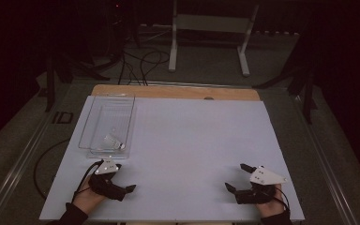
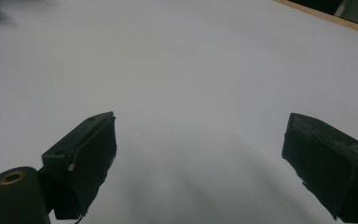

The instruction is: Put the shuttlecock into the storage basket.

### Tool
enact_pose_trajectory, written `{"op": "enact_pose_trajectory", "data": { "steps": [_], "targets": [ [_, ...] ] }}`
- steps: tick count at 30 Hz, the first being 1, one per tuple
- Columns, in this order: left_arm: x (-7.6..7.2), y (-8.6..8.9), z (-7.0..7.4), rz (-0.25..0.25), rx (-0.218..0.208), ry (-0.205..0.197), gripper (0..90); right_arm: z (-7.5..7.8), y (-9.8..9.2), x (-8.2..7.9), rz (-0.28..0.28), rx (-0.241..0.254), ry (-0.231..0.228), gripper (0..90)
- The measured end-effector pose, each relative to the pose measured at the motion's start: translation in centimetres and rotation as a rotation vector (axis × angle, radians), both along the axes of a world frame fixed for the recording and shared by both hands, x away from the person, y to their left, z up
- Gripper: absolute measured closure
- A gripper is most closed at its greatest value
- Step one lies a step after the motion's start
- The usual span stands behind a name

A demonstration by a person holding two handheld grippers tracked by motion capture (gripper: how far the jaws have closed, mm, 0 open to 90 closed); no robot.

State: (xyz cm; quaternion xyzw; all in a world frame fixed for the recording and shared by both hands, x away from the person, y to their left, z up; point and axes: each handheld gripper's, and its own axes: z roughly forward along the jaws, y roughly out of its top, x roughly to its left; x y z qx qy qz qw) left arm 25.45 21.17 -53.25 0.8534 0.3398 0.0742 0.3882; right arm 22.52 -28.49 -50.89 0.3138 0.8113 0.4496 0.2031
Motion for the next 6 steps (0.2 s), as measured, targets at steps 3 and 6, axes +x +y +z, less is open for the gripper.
{"op": "enact_pose_trajectory", "data": {
  "steps": [3, 6],
  "targets": [
    [-0.02, -0.04, 0.0, -0.001, 0.001, -0.002, 0.3, 0.0, 0.01, 0.01, 0.001, 0.0, 0.0, 9.9],
    [-0.02, -0.05, 0.04, -0.003, 0.0, -0.002, 0.2, -0.05, 0.02, 0.02, -0.001, -0.001, 0.003, 9.9]
  ]
}}
